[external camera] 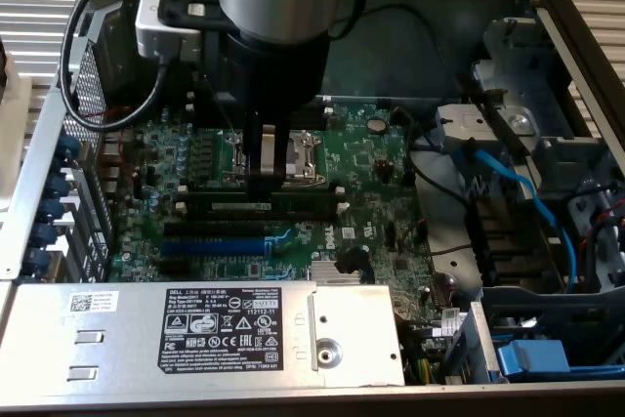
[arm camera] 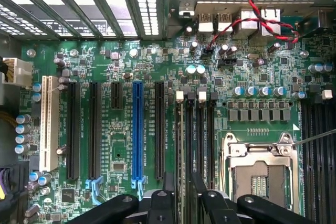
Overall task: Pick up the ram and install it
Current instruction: 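Insert the ram into the slot, then press down the ram until it locks into place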
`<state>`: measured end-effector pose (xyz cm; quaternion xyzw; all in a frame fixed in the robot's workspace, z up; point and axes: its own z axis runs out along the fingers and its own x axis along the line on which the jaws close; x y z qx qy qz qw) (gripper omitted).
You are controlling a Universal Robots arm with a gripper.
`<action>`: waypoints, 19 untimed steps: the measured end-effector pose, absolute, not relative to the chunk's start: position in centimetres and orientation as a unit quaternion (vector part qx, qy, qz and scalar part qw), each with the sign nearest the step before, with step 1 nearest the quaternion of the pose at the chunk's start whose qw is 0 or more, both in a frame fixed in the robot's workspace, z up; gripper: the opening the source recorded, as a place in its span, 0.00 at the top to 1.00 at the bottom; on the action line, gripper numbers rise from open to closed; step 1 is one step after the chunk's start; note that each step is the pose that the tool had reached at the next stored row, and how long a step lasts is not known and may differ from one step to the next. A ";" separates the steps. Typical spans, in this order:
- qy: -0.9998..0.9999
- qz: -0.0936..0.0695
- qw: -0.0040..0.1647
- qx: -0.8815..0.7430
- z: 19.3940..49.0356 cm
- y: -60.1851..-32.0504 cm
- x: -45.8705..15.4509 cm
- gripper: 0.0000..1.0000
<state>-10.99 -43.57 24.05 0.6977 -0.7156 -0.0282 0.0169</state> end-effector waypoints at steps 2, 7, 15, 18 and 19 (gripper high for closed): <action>-0.716 -0.028 0.017 0.698 24.4 -43.6 -11.0 0.73; -0.716 -0.028 0.017 0.698 24.4 -43.6 -11.0 0.73; -0.716 -0.028 0.017 0.698 24.4 -43.6 -11.0 0.73; -0.716 -0.028 0.017 0.698 24.4 -43.6 -11.0 0.75; -0.716 -0.028 0.017 0.698 24.4 -43.6 -11.0 0.82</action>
